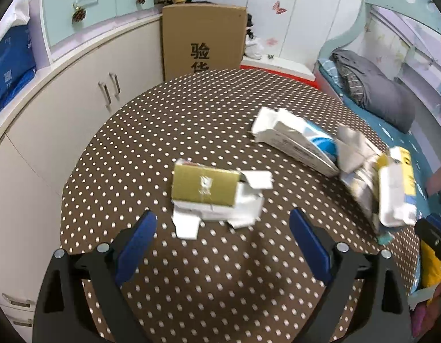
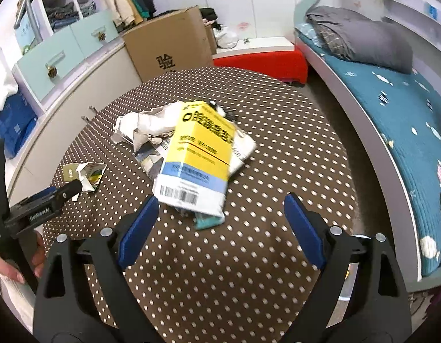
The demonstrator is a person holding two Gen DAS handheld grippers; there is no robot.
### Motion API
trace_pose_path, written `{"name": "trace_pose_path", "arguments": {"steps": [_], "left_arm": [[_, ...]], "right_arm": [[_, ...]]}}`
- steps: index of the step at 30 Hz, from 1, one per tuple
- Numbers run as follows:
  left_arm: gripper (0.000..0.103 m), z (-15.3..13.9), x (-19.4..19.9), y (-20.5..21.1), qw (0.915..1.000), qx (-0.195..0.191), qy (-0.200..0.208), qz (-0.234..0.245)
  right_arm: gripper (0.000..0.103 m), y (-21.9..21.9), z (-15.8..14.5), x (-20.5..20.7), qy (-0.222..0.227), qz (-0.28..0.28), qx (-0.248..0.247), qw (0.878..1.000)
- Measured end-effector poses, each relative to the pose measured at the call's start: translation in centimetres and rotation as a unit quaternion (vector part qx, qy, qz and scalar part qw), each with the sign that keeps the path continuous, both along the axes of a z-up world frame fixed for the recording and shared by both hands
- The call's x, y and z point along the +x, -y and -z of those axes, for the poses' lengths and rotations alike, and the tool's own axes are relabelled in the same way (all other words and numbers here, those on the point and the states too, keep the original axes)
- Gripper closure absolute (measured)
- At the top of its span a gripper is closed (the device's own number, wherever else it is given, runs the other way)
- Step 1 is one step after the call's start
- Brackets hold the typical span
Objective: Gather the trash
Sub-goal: 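Grasp the gold-white box with left tool while right tool grasps yellow medicine box, then lift the gold box and yellow box with both tools toward the bucket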
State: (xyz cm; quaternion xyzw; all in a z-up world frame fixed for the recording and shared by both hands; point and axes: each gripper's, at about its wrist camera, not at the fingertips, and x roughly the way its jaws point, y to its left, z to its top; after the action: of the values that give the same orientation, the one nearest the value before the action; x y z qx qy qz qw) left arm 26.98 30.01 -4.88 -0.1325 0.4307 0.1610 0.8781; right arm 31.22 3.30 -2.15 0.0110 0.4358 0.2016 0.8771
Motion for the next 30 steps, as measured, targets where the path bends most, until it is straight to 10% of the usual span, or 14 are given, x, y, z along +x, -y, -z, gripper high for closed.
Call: {"name": "trace_pose_path", "arguments": {"steps": [8,11,30], "left_arm": [[0.012,1.6,2.6,-1.3,1.0,-0.007,-0.006,0.001],[0.034,1.7,2.7,-1.3,0.9999,-0.009,-0.003,0.007],[0.034,-1.1,-0.9,5.5,0.9983,0.014,0.023,0.051]], "right_arm": [[0.016,-2.0,1.0,2.9,-0.024,-0.028,0.024,0.999],[0.03,-2.5,0.9,3.0,-0.022,-0.049,0.031,0.998],[0.041,1.7,-1.7,-0.8,0.011,-0.027,0.05,0.998]]}}
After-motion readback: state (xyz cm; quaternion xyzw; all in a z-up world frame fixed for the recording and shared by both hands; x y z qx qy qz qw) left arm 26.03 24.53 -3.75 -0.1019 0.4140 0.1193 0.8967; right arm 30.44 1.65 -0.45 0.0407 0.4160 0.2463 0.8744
